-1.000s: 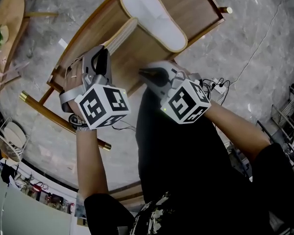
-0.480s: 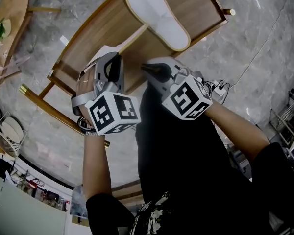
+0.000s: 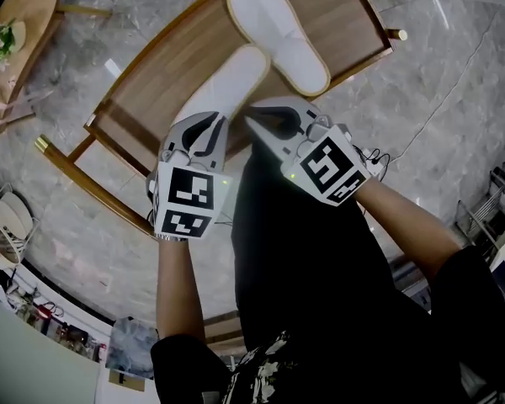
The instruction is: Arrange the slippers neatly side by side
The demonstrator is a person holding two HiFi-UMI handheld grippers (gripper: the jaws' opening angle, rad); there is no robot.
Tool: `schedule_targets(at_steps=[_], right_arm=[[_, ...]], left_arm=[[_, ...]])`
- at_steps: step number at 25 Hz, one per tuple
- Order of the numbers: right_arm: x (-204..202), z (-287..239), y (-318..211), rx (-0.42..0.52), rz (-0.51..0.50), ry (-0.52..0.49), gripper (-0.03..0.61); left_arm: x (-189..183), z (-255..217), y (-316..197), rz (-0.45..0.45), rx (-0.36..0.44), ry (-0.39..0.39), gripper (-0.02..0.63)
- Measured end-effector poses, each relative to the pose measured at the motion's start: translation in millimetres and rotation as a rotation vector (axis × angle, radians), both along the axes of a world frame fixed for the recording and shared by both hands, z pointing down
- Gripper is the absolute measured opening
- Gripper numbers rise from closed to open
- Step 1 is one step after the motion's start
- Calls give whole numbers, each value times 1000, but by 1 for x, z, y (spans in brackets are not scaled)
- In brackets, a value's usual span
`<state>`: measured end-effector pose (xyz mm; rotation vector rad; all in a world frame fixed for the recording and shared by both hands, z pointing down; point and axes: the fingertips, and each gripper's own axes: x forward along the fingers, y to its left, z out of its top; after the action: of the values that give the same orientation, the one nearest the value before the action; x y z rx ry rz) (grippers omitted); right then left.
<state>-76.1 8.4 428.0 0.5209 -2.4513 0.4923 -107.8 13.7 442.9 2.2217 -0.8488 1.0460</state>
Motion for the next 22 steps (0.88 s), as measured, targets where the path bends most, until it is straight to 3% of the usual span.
schedule_targets(at_steps=[6, 10, 13, 16, 19, 22], right_arm=[[-6, 4, 2, 7, -111, 12, 16], [-25, 5, 12, 15, -306, 12, 127], [-44, 12, 15, 32, -447, 38, 133], [-61, 16, 20, -15, -639, 48, 137], [-70, 27, 24, 11, -865, 126, 137], [-76, 44, 26, 23, -1001, 198, 141]], left_arm=[[-21, 13, 28, -194, -67, 36, 48], [-44, 22, 56, -306, -119, 28, 52], [-60, 29, 78, -359, -158, 18, 58], [-66, 31, 89, -412, -176, 5, 58], [-67, 35, 88, -427, -176, -6, 58], [-72, 40, 87, -445, -175, 11, 58]])
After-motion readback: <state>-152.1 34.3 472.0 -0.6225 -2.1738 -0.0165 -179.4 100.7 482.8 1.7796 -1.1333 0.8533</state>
